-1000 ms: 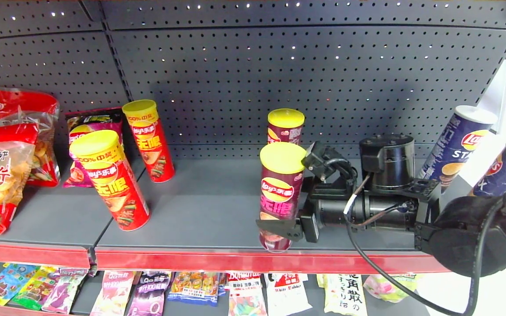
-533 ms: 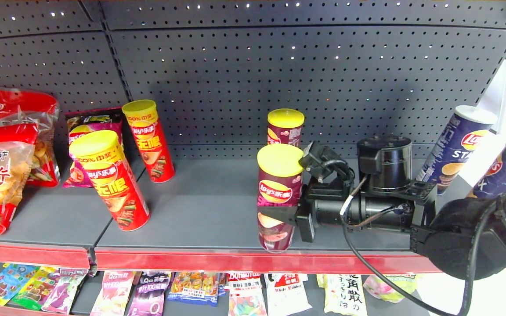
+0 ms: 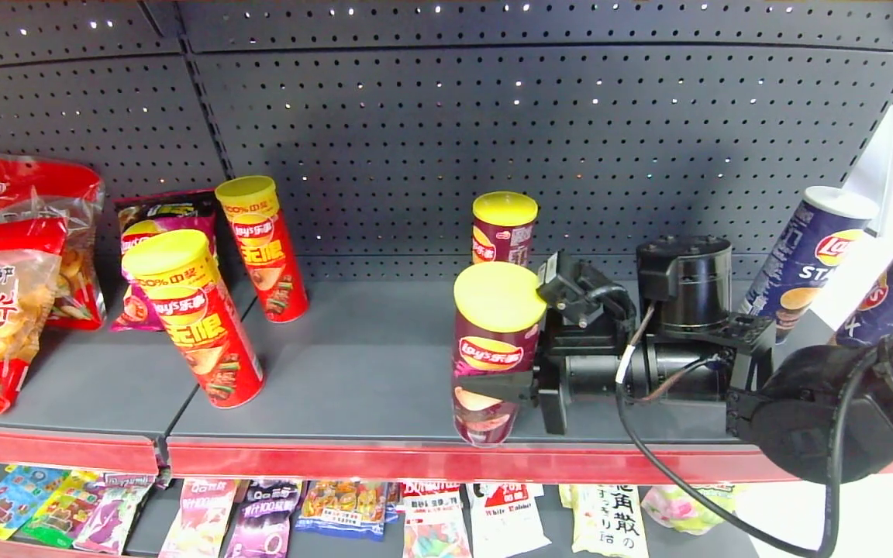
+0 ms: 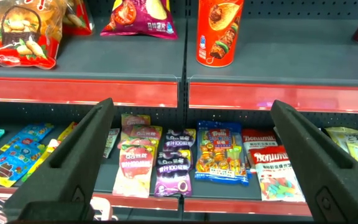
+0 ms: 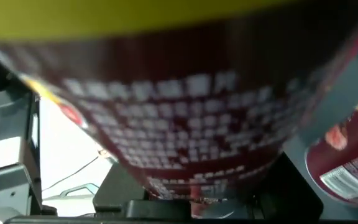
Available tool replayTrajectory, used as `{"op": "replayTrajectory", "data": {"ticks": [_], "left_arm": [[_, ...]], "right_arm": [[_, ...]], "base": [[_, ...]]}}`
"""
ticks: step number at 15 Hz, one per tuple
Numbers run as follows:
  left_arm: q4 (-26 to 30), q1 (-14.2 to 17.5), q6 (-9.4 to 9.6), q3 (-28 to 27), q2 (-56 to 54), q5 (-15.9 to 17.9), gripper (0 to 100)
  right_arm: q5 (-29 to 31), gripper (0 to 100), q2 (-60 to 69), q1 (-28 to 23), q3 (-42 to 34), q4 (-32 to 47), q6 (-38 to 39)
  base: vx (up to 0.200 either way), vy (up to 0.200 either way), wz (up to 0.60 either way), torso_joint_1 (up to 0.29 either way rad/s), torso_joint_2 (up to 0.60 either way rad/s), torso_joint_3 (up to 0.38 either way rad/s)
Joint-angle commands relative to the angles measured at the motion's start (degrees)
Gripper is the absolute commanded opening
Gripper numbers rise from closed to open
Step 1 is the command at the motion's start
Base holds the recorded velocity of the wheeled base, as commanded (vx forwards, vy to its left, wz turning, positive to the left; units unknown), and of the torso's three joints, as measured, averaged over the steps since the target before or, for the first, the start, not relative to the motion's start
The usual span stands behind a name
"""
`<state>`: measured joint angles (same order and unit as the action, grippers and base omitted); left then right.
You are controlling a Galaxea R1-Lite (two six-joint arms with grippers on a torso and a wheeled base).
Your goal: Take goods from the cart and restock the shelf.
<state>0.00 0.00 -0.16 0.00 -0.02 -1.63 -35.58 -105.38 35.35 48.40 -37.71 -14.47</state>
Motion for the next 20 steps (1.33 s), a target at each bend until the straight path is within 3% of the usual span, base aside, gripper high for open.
{"op": "replayTrajectory", "data": {"ticks": [1,8,20], "left_arm": [[0.00,0.00,-0.02,0.00,0.02,-0.04,100],[-0.09,0.00,-0.02,0.00,0.02,-0.04,100],[-0.09,0.00,-0.02,0.00,0.02,-0.04,100]], "right_arm": [[-1.07,0,-0.18,-0.64,0.82,-0.09,-0.38],[-1.24,0,0.70,-3.27,2.40,3.69,-0.30],[-3.88,0,-2.29,-2.92,4.95,4.48,-0.30]], "base": [[0.000,0.000,0.00,0.000,0.00,0.000],[0.000,0.000,0.00,0.000,0.00,0.000],[0.000,0.000,0.00,0.000,0.00,0.000]]}}
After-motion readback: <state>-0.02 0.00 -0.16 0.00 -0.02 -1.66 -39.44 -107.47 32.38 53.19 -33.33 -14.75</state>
